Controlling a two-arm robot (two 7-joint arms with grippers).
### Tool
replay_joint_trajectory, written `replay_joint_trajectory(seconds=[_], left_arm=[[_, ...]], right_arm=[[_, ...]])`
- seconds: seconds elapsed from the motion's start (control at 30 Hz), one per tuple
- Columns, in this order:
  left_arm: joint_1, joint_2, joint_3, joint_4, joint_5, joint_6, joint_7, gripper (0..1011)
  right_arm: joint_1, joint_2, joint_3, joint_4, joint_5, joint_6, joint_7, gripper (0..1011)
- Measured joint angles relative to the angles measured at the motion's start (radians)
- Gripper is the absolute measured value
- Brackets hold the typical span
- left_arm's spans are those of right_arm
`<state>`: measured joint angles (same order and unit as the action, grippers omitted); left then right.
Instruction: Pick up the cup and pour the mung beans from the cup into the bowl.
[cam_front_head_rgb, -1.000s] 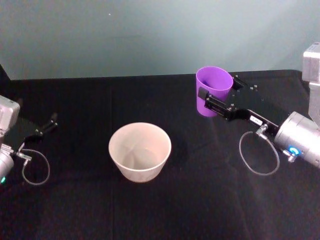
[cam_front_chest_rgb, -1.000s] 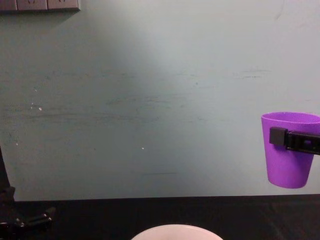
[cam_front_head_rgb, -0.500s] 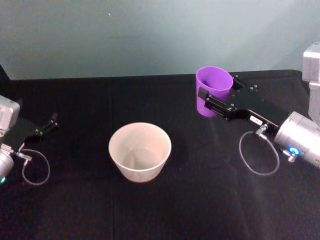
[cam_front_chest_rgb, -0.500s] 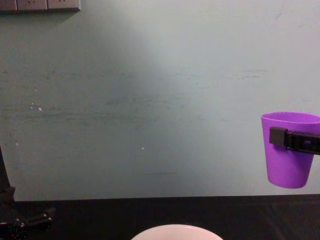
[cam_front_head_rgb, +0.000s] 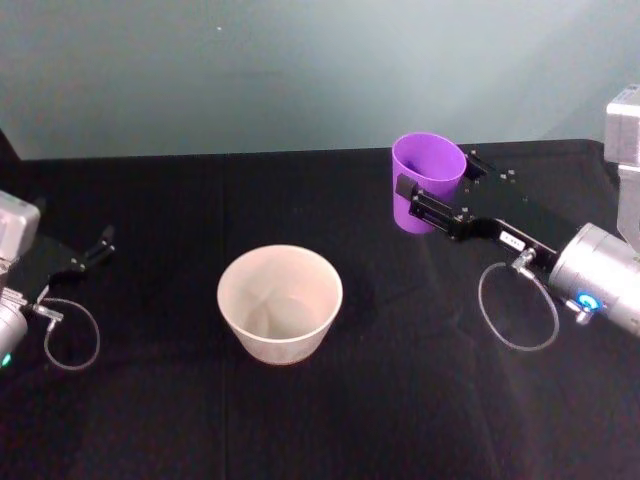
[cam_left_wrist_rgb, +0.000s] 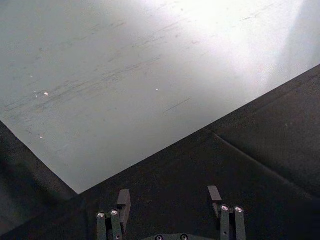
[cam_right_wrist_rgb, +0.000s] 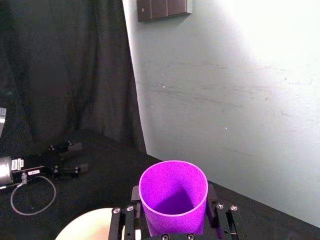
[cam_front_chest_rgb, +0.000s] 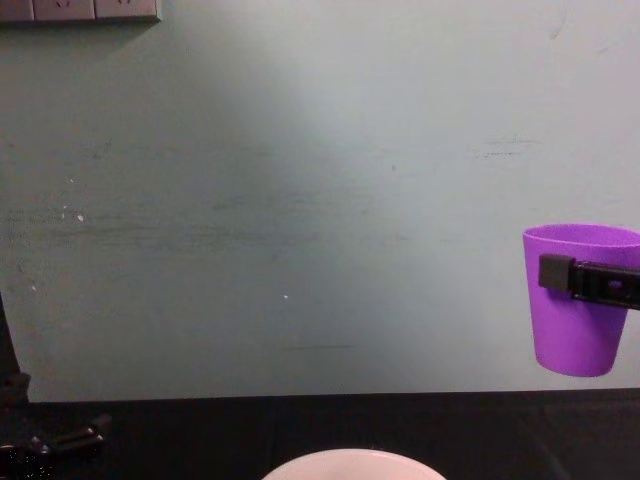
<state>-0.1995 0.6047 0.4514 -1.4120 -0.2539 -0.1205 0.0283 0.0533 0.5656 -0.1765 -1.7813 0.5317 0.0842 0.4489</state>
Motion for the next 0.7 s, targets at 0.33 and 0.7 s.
replay_joint_trajectory(seconds=[0.33, 0.7], left_arm=[[0.0, 0.0, 0.0, 0.0, 0.0, 0.0, 0.0, 1000], [0.0, 0.0, 0.0, 0.0, 0.0, 0.0, 0.0, 1000]], right_arm=[[0.0, 0.0, 0.0, 0.0, 0.0, 0.0, 0.0, 739], [0.032, 0.001, -0.016, 0.025, 0.075, 0.018, 0.03, 739]])
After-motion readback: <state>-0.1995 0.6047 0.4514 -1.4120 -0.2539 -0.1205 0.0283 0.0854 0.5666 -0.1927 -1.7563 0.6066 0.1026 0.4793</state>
